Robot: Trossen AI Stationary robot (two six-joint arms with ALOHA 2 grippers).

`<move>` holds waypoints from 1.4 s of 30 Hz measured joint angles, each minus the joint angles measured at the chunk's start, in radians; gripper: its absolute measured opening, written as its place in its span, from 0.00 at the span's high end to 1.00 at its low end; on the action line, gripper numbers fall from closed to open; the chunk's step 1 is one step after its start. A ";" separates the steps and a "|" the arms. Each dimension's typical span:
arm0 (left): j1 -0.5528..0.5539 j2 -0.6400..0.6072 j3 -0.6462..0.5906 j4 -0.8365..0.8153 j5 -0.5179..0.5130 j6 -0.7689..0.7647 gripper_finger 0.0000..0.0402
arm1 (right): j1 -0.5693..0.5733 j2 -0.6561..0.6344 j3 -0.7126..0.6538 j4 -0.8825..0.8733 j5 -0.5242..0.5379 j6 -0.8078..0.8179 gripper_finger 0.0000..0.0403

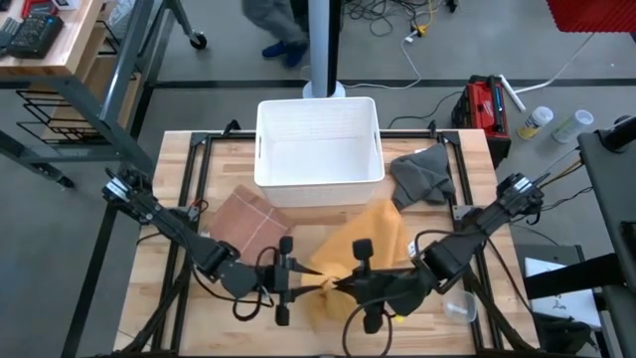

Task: Fold towel
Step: Fold the yellow towel

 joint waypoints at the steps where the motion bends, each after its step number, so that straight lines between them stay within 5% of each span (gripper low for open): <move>1: 0.004 0.007 0.000 0.003 0.001 -0.001 0.71 | 0.000 0.000 0.000 0.010 0.013 -0.005 1.00; 8: 0.026 0.070 0.000 -0.005 0.110 -0.024 0.67 | 0.006 -0.032 0.021 0.062 0.118 -0.119 1.00; 11: 0.038 0.079 0.000 -0.103 0.221 -0.063 0.68 | 0.018 -0.082 0.048 0.074 0.254 -0.173 1.00; 14: 0.040 0.066 0.000 -0.284 0.230 -0.199 0.73 | 0.030 -0.149 0.055 0.079 0.323 -0.220 1.00; 21: 0.039 0.018 0.000 -0.641 0.229 -0.541 0.90 | 0.063 -0.292 0.043 0.077 0.350 -0.146 1.00; 28: 0.040 -0.011 0.000 -0.593 0.225 -0.537 0.99 | 0.064 -0.338 0.035 0.074 0.184 -0.137 1.00; 34: 0.044 -0.016 0.000 -0.424 0.151 -0.501 0.90 | 0.065 -0.327 0.029 0.065 0.186 -0.121 1.00; 42: 0.050 -0.011 0.000 -0.380 0.158 -0.549 0.61 | 0.063 -0.290 0.023 0.062 0.219 -0.123 1.00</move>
